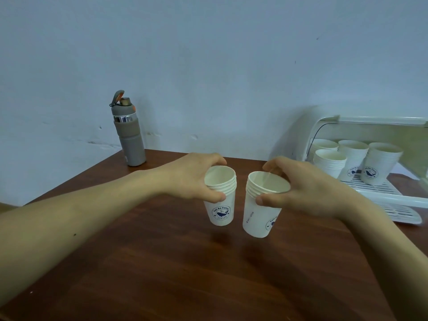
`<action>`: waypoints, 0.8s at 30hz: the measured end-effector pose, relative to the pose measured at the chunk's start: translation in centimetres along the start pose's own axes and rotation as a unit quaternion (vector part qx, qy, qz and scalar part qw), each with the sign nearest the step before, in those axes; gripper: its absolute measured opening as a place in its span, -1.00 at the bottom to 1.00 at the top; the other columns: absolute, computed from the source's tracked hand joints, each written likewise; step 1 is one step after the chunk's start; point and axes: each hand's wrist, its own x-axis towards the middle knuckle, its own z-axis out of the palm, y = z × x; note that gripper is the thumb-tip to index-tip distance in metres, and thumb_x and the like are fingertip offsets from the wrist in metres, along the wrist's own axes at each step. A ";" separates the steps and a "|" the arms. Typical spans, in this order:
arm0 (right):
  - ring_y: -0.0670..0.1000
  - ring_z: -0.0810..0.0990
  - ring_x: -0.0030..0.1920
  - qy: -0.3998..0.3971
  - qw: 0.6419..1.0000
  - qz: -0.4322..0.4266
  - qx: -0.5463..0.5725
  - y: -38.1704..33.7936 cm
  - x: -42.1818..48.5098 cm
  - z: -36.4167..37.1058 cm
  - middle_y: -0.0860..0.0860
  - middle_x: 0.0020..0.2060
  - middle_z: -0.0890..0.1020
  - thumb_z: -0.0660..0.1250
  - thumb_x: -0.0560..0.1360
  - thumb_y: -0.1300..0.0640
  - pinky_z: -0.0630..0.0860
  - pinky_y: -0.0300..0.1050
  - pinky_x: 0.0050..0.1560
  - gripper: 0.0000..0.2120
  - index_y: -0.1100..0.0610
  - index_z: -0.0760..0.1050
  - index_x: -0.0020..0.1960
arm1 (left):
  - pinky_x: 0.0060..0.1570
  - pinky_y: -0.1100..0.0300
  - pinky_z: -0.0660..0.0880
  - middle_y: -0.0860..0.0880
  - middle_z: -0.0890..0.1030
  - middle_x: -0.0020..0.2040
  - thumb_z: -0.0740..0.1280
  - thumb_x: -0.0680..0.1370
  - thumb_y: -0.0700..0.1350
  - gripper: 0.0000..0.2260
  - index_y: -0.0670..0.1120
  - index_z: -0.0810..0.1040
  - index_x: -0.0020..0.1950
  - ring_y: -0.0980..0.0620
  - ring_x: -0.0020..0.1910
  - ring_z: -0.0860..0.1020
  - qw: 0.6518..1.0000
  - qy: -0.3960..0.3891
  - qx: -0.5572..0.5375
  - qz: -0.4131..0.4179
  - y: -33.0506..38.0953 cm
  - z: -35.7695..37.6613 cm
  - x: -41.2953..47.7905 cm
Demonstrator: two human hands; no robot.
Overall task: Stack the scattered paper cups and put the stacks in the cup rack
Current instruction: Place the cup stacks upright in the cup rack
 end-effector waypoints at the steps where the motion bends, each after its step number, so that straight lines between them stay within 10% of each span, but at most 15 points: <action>1: -0.07 0.55 0.17 0.007 1.000 0.006 -0.003 0.3 -0.1 -0.4 -0.14 0.17 0.59 0.46 0.33 -0.30 0.51 -0.05 0.21 -0.31 -0.03 0.42 0.36 | 0.13 0.26 0.42 0.14 0.52 0.33 0.52 0.41 0.13 -0.32 0.05 0.36 0.46 0.14 0.23 0.49 1.000 0.004 -0.010 0.000 0.2 -0.1 0.2; 24: -0.05 0.62 0.08 0.239 0.958 0.155 0.042 9.2 -4.1 -9.9 -0.10 0.12 0.63 0.41 0.25 -0.40 0.54 -0.05 0.05 -0.26 0.02 0.54 0.29 | 0.03 0.20 0.55 0.14 0.66 0.05 0.62 0.31 0.10 -0.48 0.04 0.59 0.21 0.16 0.03 0.62 0.964 0.169 -0.194 0.060 9.3 1.6 11.5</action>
